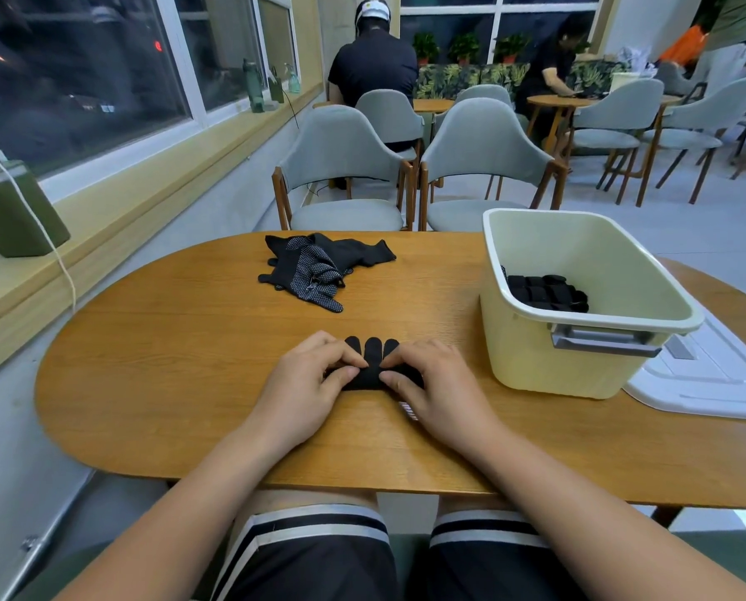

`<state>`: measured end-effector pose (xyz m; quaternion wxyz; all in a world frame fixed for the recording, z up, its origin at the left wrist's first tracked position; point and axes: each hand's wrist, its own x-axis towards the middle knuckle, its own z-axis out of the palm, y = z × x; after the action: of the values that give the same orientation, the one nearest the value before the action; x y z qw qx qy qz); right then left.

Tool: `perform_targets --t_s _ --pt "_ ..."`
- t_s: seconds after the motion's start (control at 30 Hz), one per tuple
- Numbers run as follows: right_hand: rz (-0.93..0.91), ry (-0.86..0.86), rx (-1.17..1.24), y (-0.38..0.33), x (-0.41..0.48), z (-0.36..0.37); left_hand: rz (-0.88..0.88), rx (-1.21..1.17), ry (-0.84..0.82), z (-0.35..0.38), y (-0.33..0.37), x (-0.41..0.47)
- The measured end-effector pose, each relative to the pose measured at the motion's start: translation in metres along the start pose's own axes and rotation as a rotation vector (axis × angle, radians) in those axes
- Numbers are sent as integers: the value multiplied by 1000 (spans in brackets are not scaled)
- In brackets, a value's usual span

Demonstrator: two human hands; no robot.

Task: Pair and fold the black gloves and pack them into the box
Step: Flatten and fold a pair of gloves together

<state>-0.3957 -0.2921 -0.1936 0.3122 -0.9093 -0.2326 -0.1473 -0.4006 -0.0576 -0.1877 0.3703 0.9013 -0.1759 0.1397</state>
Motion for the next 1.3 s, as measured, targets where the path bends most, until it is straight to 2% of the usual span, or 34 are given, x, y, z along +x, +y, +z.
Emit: perform_targets --t_s 0.2,0.33,0.67,0.83,0.97,1.13,1.3 --pt "36 78 -51 7 7 10 223 366 113 6 2 1" --pt "3 73 -208 9 16 13 332 426 105 5 1 -2" --pt "-47 69 -300 9 35 15 227 433 4 -3 -4 14" --pt "-238 112 -336 5 24 11 170 396 -29 -4 -8 25" --pt "-317 96 -377 4 17 8 128 330 -66 -5 -14 37" --pt "-196 71 -264 16 19 1 68 250 -104 -5 -22 47" --pt "-151 65 -247 16 26 -3 54 344 -121 -1 -23 56"
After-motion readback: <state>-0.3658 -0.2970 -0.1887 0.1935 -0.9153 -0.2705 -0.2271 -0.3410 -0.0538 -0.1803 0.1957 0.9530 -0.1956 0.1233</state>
